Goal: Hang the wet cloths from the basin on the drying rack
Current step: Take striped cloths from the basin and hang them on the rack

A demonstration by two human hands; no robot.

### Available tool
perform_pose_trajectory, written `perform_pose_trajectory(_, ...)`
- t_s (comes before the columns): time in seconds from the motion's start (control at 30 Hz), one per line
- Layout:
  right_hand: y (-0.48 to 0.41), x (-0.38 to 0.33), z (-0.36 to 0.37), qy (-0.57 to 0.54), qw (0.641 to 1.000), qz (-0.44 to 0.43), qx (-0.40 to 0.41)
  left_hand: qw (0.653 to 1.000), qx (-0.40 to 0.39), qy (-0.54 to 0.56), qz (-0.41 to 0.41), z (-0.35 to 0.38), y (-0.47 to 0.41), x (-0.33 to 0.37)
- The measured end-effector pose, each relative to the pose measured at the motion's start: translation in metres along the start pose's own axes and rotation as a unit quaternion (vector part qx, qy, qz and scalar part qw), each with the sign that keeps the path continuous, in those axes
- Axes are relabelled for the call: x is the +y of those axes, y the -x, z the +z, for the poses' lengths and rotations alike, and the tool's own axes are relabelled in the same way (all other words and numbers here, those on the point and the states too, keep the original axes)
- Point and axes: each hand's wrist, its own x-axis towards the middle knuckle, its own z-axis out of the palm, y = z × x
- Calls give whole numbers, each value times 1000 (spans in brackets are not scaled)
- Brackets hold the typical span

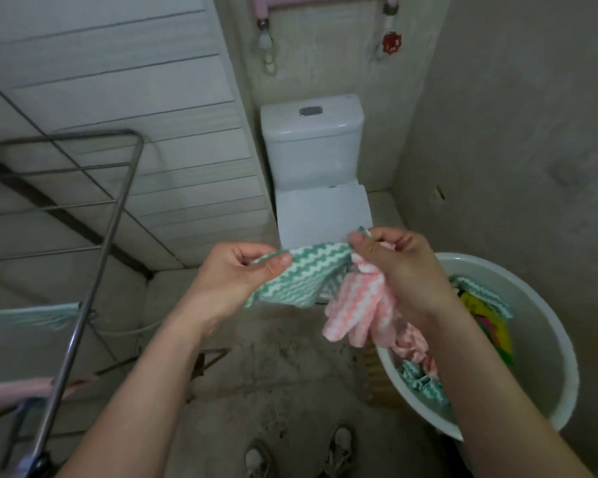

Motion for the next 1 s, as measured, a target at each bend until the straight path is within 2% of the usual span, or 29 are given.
perform_pose_trajectory(0.07,-5,2,21,15,1000,3,-12,999,52,4,9,-33,7,-4)
perform_pose_trajectory(0.27,-14,-10,88,160,976,47,-139,998,64,-14,14,-114,24,0)
perform_pose_trajectory(0.37,-19,-20,123,285,938,-9,-199,999,10,-40,9,-148,32,6)
perform_pose_trajectory(0.53,-30,-27,226,358,840,-71,-401,994,-34,-102,21,-204,43,17)
perform_pose_trajectory(0.6,-39,-20,255,388,823,-72,-409,991,-29,-128,20,-227,46,19)
perform_pose_trajectory(0.73,-63,-10,301,470,795,-94,-372,961,77,-264,18,-296,57,9)
perform_pose_trajectory(0.83,-74,-9,324,451,809,-101,-365,927,161,-339,12,-336,62,-2)
perform_pose_trajectory(0.93,-79,-9,342,396,840,-94,-358,928,204,-312,6,-367,64,-14)
perform_pose_trajectory(1.0,-83,-8,352,354,857,-100,-362,935,203,-292,-6,-385,64,-24)
